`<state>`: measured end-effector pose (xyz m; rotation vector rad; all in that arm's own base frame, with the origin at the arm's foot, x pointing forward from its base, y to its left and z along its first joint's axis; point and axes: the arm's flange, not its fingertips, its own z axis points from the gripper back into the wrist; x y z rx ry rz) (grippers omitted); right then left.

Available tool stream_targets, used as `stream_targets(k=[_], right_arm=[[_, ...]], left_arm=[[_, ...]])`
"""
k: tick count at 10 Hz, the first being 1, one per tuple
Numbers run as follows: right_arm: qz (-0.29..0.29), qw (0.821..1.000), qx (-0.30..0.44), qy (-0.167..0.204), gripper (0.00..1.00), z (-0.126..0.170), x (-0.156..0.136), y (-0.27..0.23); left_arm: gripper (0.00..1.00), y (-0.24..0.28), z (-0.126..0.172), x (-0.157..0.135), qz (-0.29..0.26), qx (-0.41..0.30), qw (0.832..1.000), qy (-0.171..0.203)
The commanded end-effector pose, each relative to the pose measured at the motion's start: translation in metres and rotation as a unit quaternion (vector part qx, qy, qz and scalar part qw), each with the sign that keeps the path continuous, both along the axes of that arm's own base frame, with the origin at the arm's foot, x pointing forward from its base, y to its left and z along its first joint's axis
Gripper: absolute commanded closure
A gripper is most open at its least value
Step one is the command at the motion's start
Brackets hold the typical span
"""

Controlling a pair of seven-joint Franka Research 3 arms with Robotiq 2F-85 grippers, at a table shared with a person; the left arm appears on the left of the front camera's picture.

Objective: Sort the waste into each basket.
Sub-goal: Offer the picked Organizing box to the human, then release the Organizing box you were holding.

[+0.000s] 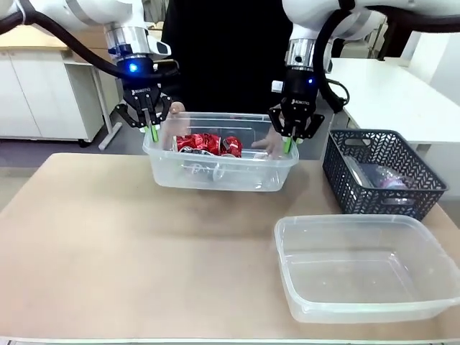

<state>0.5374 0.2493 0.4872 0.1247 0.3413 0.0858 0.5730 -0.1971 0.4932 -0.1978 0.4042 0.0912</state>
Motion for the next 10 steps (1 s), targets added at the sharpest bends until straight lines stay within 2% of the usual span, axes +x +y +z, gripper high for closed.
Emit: stream_targets(k=[1, 10], right_arm=[[0.002, 1.000, 0.001, -0.001, 0.90, 0.0026, -0.0017, 0.0011], [0.002, 1.000, 0.001, -0.001, 0.90, 0.0026, -0.0017, 0.0011]], left_arm=[[0.93, 0.0027, -0.0003, -0.0019, 0.003, 0.001, 1.000, 0.001], [0.93, 0.0027, -0.0003, -0.0019, 0.003, 0.001, 1.000, 0.001]])
